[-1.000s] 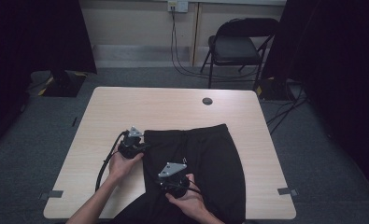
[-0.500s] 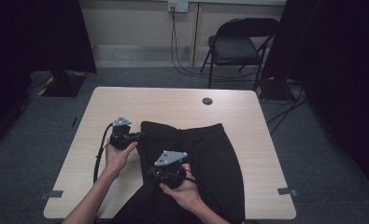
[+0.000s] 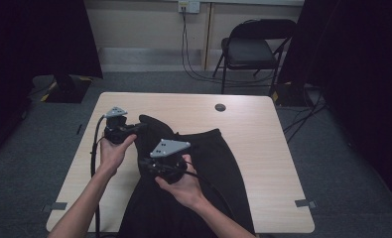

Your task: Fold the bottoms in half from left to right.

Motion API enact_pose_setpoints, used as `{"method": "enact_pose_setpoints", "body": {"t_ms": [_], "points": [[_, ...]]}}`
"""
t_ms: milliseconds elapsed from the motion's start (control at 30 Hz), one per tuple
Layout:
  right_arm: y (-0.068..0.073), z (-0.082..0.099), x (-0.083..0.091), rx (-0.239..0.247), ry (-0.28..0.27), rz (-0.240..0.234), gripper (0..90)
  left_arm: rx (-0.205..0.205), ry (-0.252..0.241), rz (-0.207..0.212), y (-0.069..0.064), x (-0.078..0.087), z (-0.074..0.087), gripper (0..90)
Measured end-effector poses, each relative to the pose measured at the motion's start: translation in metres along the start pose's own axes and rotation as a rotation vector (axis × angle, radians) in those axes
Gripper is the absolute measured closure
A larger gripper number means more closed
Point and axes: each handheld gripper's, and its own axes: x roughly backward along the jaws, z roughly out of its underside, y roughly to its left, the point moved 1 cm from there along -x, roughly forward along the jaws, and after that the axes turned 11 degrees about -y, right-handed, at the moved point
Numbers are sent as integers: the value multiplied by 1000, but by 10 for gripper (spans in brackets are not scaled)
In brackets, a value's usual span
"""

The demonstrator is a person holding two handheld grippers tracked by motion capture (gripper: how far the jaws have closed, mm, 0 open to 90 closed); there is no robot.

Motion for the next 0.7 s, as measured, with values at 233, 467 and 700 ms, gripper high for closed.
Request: {"method": "enact_pose_setpoints", "body": {"t_ms": [233,467,700], "points": [[3,-46,2,23,-92,-22,888,-55,-67,-31,0,31,-55,858],[-8,-28,25,-20,-117,16,888,-101,7,-11,-21,0,-32,855],[-34,26,65,-85,-69,116,888,-91,88,55,-51,-54,7,852]]}}
